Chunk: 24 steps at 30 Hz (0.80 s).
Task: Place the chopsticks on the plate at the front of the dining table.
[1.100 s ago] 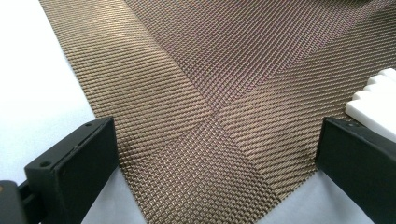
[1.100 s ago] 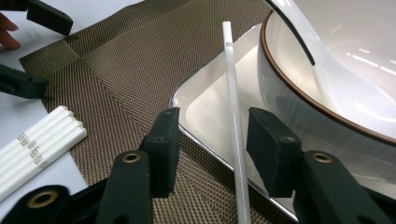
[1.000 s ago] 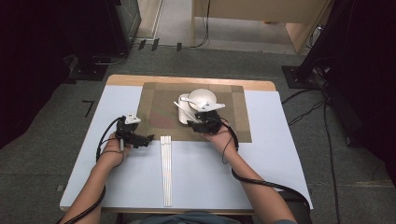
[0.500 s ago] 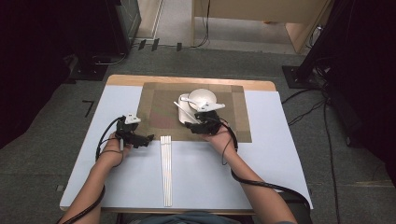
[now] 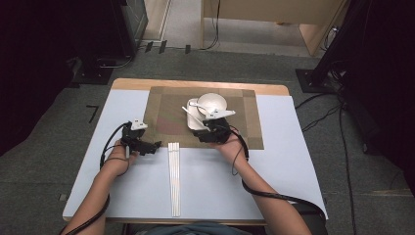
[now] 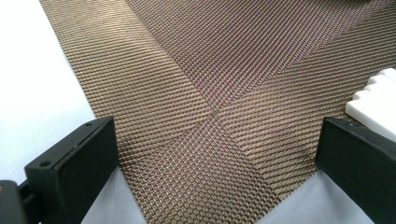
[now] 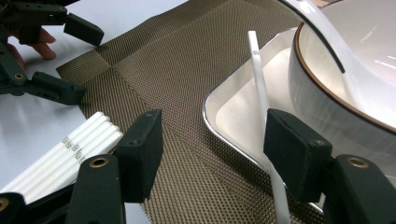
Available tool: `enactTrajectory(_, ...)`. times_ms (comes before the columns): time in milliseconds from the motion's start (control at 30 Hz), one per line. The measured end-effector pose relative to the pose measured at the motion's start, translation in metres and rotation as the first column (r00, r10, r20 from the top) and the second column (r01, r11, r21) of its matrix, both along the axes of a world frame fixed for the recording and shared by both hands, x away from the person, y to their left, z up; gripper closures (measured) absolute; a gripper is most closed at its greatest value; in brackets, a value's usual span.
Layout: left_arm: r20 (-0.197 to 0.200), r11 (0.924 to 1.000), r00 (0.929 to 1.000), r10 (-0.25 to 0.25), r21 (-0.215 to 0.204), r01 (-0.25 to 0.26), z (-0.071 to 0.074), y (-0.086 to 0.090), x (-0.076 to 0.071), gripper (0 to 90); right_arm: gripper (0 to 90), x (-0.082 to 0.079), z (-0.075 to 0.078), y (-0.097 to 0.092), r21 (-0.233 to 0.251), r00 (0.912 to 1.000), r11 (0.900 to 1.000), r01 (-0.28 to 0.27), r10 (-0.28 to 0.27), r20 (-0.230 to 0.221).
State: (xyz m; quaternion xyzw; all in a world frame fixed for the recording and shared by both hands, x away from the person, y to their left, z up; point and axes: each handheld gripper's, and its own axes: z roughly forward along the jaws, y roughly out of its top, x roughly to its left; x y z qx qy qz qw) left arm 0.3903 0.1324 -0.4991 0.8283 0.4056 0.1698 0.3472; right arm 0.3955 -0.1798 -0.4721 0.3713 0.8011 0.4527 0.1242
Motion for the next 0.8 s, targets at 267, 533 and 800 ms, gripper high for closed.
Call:
enactTrajectory(267, -0.003, 1.0, 1.0, 0.0, 0.0, 0.0, 0.0, 0.0, 0.0, 0.0, 36.9, -0.007, -0.001, 0.004, 0.002, 0.9998, 0.9998, -0.018, 0.018, -0.01)
enactTrajectory(533, -0.004, 1.0, 1.0, 0.0, 0.001, 0.0, 0.0, 0.0, 0.0, 0.0, 32.8, -0.015, -0.001, 0.011, 0.012, 0.9995, 0.9994, -0.031, 0.031, 0.001)
enactTrajectory(800, -0.005, 1.0, 1.0, 0.0, 0.0, 0.0, 0.0, 0.0, 0.001, 0.0, 32.6, -0.02, -0.001, 0.014, -0.002, 0.9993, 0.9994, -0.036, 0.036, -0.011)
